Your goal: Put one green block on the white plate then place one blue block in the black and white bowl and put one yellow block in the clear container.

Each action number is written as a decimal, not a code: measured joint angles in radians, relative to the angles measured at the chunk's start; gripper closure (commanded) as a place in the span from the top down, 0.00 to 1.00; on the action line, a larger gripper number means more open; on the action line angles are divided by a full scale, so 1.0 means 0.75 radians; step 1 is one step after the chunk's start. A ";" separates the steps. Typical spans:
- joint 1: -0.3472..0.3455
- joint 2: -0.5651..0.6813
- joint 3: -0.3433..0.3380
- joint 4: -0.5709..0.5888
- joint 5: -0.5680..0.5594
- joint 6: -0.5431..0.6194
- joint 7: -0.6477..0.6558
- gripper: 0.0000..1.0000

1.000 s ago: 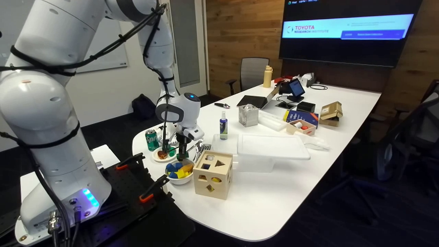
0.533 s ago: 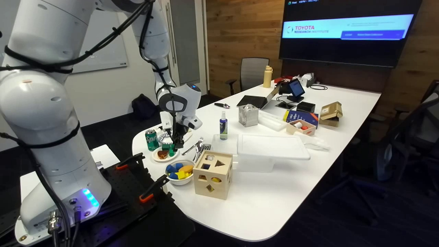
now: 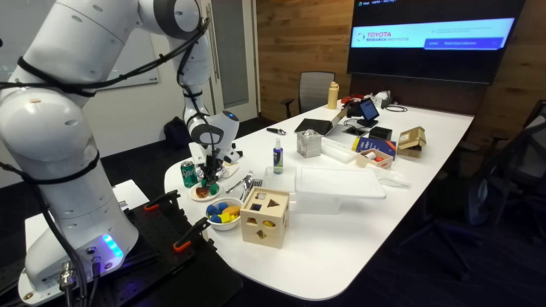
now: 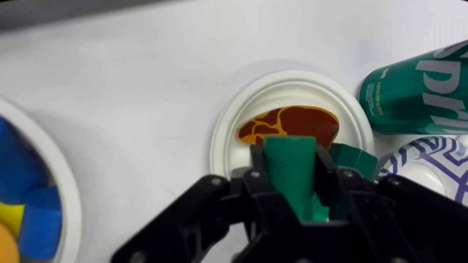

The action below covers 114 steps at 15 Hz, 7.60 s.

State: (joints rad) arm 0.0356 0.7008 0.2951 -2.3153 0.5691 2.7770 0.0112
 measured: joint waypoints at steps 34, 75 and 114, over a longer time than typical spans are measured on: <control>0.113 -0.428 -0.209 -0.352 -0.098 0.157 0.792 1.00; -0.161 -0.066 -0.160 -0.297 -0.045 0.276 0.645 0.08; 0.122 0.515 -0.017 1.094 -0.434 -0.874 -0.436 0.73</control>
State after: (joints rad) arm 0.1273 1.0870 0.2822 -1.4949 0.2439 2.1212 -0.3154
